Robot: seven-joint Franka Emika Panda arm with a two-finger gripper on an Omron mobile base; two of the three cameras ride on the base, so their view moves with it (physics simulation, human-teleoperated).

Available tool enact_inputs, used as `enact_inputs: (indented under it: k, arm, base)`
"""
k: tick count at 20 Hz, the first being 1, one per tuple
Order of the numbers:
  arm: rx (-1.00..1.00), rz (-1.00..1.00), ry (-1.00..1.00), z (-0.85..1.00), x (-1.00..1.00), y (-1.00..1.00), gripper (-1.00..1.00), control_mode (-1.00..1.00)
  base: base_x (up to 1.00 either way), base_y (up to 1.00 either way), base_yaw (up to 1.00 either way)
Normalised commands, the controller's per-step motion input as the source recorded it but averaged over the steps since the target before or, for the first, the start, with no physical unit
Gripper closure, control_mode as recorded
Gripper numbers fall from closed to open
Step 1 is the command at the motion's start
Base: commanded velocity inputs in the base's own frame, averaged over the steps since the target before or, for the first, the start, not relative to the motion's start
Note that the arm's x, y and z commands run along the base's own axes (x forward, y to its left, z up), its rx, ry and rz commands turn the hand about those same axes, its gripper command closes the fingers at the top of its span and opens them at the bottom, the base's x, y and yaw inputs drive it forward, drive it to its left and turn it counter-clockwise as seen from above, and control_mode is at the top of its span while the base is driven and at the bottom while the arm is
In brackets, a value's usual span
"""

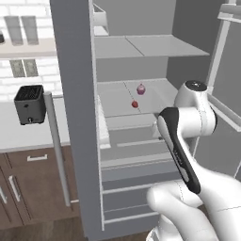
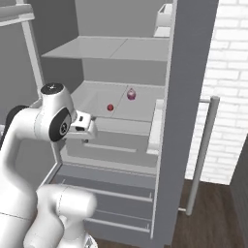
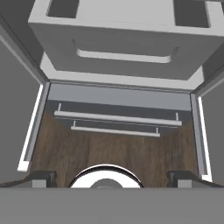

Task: Take the strawberry from the fridge and place it on top of the pancake, located on the dining counter.

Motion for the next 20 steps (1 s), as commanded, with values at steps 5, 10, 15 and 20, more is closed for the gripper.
enact_inputs:
  k: [5,10,15,20]
  arm:
    - [0.0,0.0,0.0,0.0,0.0,0.0,-1.0,1.0]
    - [0.0,0.0,0.0,0.0,0.0,0.0,-1.0,1.0]
    - [0.0,0.0,0.0,0.0,0.0,0.0,-1.0,1.0]
    - [0.0,0.0,0.0,0.0,0.0,0.0,-1.0,1.0]
  base:
    - [0.43,-0.22,0.01]
    - [0.3,-0.22,-0.18]
    - [0.32,0.0,-0.16]
    - [0.64,0.0,-0.07]
